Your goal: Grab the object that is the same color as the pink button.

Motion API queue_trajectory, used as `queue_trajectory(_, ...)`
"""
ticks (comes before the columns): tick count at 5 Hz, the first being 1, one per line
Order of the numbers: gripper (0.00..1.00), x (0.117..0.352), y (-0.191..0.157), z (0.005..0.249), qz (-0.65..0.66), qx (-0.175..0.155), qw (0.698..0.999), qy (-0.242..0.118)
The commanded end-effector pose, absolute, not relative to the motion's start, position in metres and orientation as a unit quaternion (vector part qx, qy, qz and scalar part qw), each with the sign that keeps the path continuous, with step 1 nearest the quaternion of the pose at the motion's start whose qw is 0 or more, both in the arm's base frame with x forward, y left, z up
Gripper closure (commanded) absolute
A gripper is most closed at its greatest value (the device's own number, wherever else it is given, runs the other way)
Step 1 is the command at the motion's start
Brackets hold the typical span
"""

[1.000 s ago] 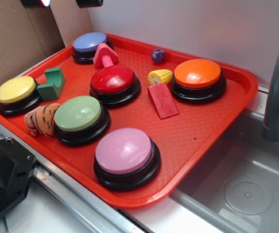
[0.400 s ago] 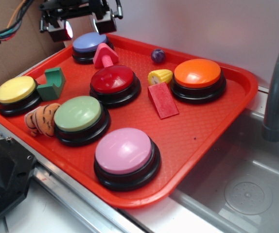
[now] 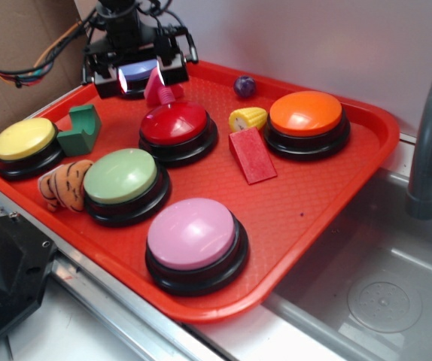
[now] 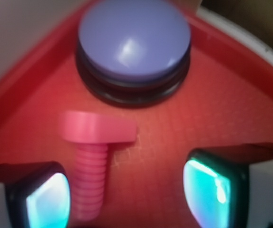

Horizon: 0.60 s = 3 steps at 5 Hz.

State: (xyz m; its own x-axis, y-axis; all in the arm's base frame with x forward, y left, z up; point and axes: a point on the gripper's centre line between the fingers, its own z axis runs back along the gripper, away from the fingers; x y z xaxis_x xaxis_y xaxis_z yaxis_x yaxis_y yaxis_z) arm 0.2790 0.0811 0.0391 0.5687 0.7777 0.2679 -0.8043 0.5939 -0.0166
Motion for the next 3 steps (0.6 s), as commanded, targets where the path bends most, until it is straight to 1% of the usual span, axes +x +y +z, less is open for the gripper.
queue_trajectory(1, 0.0, 0.2842, 0.1003, 0.0349, 0.483, 0.061, 0.861, -0.149)
queue_trajectory(2, 0.0, 0.2869, 0.1033, 0.0321, 0.482, 0.058, 0.862, -0.148)
queue_trajectory(3, 1.0, 0.287, 0.1028, 0.0319, 0.472, 0.059, 0.867, -0.151)
